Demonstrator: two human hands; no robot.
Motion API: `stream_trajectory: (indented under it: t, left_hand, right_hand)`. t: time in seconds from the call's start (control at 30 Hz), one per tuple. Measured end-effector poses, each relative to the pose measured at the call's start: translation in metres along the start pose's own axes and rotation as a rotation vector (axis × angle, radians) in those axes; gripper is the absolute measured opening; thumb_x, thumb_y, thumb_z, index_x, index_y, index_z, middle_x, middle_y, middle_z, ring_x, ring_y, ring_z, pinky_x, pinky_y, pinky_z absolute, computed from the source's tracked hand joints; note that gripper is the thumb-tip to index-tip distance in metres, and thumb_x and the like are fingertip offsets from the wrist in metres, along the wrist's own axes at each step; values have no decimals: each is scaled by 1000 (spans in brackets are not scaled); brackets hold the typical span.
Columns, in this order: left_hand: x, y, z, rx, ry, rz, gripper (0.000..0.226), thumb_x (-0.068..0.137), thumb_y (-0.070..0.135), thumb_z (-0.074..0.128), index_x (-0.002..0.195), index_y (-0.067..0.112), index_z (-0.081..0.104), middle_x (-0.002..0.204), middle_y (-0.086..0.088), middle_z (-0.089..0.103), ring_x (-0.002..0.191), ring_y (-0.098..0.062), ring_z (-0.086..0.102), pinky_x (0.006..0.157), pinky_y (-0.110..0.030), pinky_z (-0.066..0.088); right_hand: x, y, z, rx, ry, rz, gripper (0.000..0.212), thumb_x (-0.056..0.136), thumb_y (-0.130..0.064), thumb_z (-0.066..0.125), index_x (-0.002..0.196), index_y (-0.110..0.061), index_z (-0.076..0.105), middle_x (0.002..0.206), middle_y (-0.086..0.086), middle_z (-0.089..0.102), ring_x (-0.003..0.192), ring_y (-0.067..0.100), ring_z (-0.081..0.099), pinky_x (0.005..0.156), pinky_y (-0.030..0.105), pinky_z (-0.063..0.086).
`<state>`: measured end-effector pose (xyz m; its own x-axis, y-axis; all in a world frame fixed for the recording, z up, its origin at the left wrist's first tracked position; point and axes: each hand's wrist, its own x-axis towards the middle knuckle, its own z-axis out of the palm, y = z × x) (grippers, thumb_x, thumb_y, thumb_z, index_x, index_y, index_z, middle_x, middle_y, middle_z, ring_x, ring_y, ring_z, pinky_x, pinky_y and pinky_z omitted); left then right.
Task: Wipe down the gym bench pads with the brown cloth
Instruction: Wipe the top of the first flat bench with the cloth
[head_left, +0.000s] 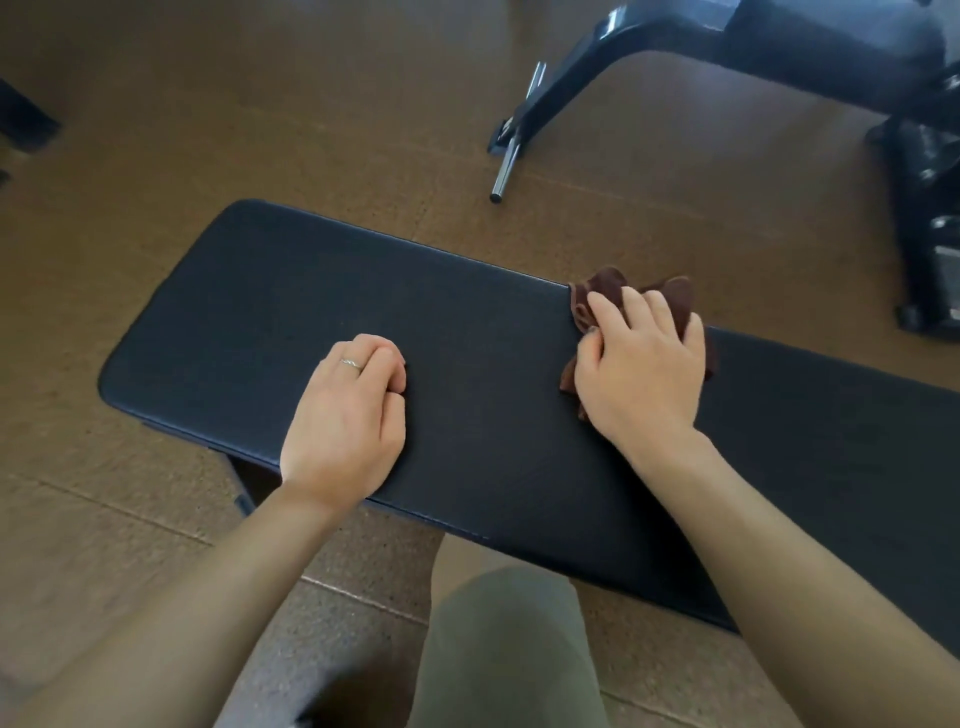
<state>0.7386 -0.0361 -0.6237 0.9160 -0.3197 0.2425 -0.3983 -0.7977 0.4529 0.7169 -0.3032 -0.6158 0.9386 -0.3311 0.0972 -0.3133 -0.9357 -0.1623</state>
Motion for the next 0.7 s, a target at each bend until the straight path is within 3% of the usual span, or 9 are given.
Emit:
stream_trajectory:
  t: [0.13,0.27,0.37,0.5,0.6,0.7]
  left_hand:
    - [-2,-2,1,-41,44,36,16,91,8,38,86,11,53,101,1,59,93,-24,53,80,-47,48]
    - [-3,-4,1,-29,91,61,15,91,6,40,91,6,55,97,-6,59,89,-28,53,79,-47,46]
    - [-1,-5,-3,-11,116,21,16,94,8,41,96,6,57,98,-6,59,87,-26,52,77,-48,46]
    - [0,-20,-26,32,200,-48,15,95,6,49,106,7,59,104,-8,64,89,-28,57,81,-45,47]
    - [10,-68,-56,176,233,-209,33,96,12,52,128,9,57,130,-12,62,115,-34,59,100,-45,42]
    - [14,-118,-78,222,125,-508,52,104,26,44,154,15,37,159,-12,42,147,-33,36,122,-49,22]
  right_hand:
    - [12,-71,13,11,-3,-143,56,97,-36,33,141,-18,63,148,8,58,142,29,45,121,57,24]
    - [29,-148,24,-5,-95,-345,49,105,-34,39,151,-21,50,162,7,42,152,27,31,125,55,13]
    - [21,-136,23,17,-92,-379,50,103,-32,33,149,-24,52,159,5,46,150,25,35,124,53,20]
    - [-59,-101,10,20,-85,-383,56,101,-35,27,147,-25,58,155,4,53,146,27,44,121,54,29]
    - [-96,-102,6,14,-96,-380,58,102,-38,26,147,-25,59,156,4,53,147,29,46,122,56,30]
    - [-74,-118,7,35,-81,-386,57,101,-37,27,146,-25,61,154,4,55,146,28,46,120,56,31]
